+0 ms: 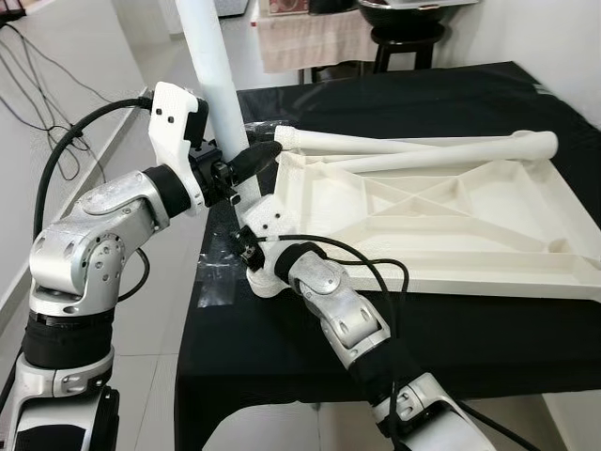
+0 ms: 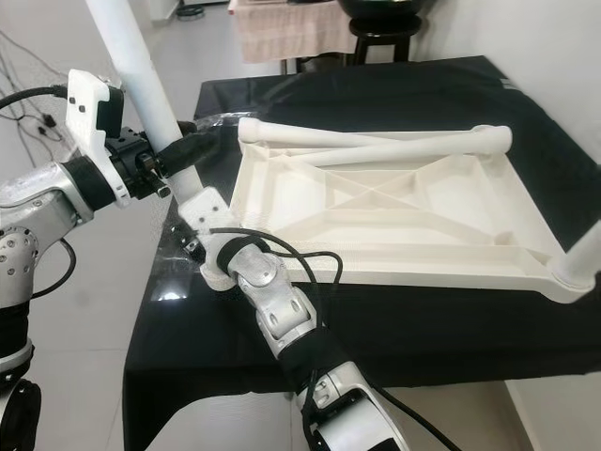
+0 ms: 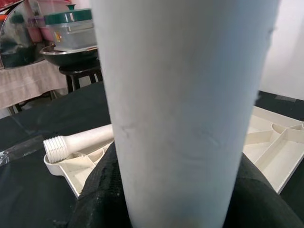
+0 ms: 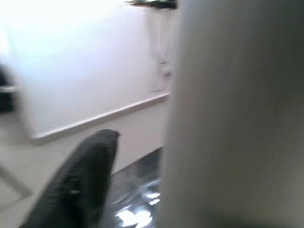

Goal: Building children table

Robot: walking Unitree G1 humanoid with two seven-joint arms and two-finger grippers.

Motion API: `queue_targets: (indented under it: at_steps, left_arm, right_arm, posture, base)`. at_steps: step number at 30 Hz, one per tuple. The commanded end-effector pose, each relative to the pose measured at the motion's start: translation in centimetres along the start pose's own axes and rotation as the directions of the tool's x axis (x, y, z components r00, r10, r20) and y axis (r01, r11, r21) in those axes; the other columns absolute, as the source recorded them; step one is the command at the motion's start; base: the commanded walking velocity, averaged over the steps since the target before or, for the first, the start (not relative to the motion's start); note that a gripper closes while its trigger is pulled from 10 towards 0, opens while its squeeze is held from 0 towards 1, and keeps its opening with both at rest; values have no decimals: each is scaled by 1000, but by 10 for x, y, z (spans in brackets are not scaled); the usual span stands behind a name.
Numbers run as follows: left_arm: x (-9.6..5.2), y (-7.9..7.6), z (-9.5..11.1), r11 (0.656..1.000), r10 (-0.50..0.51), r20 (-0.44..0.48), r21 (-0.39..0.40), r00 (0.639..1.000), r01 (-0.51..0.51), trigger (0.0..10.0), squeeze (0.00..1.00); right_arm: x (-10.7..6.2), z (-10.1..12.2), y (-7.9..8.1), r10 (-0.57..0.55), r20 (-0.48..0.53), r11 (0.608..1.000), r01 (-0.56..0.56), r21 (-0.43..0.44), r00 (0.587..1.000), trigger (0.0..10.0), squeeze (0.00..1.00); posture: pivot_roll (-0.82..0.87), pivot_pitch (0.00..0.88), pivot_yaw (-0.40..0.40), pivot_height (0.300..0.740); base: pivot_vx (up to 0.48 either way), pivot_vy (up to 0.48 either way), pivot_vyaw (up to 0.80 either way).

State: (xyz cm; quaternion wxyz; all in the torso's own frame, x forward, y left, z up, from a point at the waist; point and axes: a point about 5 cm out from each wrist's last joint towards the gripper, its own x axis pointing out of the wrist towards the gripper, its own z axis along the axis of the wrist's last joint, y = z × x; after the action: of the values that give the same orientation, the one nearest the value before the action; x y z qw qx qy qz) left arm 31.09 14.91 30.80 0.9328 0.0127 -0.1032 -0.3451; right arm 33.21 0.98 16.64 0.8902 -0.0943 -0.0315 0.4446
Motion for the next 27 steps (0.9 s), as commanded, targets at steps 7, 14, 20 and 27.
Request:
queue_targets:
  at_steps: [7, 14, 20, 27]
  left_arm:
    - [-4, 2, -4, 1000, 13, -27, 17, 1000, -13, 0, 0]
    - [-6, -1, -3, 1000, 7, -27, 19, 1000, -6, 0, 0]
    - [-10, -2, -2, 1000, 8, -30, 22, 1000, -7, 0, 0]
    - [-10, -3, -2, 1000, 13, -32, 29, 999, -12, 0, 0]
  right_arm:
    - [-3, 28, -17, 370, 114, 929, -364, -68, 922, 10000, 635]
    - [0, 25, -46, 322, 30, 947, -321, -8, 946, 10000, 0]
    - [-1, 31, -56, 332, 39, 943, -332, 9, 943, 0, 0]
    - [-6, 29, -64, 329, 35, 944, -329, 7, 944, 0, 0]
  posture:
    - [20, 78, 46, 740]
    - [45, 91, 40, 740]
    - [59, 103, 36, 740]
    - [58, 105, 38, 740]
  base:
    - [0, 0, 0]
    - [0, 0, 0]
    - [0, 0, 0]
    - [0, 0, 0]
